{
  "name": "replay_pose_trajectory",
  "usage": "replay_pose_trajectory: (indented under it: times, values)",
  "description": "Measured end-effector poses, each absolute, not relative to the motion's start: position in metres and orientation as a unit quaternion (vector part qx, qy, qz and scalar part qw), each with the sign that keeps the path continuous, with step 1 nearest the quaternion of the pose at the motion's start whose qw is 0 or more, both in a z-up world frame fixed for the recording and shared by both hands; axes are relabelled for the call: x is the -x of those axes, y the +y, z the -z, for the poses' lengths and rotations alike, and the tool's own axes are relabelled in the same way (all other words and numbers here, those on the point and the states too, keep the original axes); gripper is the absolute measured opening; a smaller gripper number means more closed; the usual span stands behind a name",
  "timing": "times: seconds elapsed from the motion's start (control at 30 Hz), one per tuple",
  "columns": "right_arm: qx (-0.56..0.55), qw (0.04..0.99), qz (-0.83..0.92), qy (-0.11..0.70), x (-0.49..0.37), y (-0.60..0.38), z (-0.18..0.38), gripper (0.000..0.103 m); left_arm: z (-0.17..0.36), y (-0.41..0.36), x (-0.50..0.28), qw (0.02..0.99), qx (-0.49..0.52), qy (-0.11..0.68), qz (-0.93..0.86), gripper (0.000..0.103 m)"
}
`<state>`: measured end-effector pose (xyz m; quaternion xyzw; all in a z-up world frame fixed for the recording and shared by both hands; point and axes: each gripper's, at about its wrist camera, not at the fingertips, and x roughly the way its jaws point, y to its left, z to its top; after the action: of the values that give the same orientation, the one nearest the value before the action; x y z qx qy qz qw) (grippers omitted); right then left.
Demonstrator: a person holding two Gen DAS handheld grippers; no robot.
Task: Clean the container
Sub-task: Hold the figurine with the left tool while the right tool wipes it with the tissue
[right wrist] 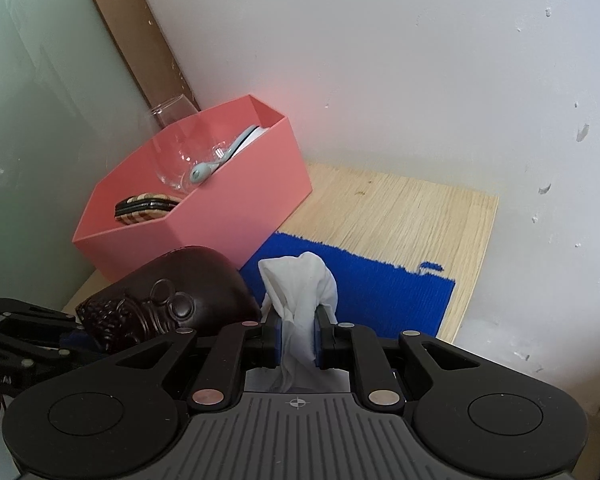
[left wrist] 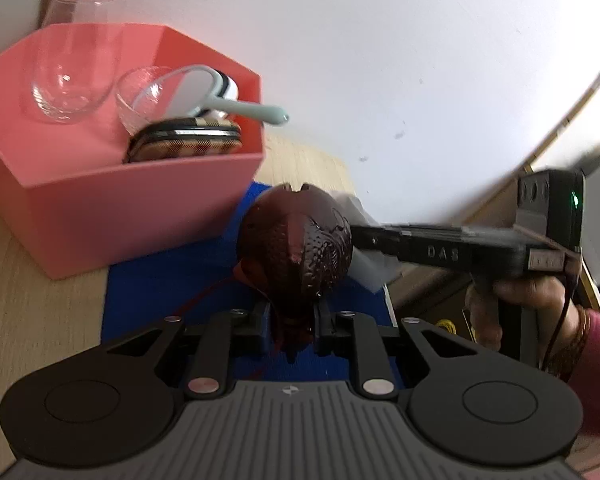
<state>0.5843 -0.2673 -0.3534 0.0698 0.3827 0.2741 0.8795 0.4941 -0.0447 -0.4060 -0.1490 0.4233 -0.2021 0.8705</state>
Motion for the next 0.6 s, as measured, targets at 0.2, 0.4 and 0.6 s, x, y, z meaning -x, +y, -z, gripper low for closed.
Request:
replay_pose_trajectory:
  times: [0.2,0.4,0.6]
  values:
    - [-0.082,0.881,-0.272,0.377,-0.582,-0.271,0.352,0.017,0.389,-0.049,-0.501,0.873,0.167,0.415,0.195,0.018]
    - [-0.090,0.878,-0.275,0.381,-0.583,-0.278,0.351,0.017,0.369,-0.079,-0.510,0.884,0.078,0.420,0.192,0.019]
    - [-0.096,0.875,-0.276,0.387,-0.581,-0.284,0.354,0.018,0.360,-0.104,-0.521,0.899,0.015,0.402,0.176,0.022]
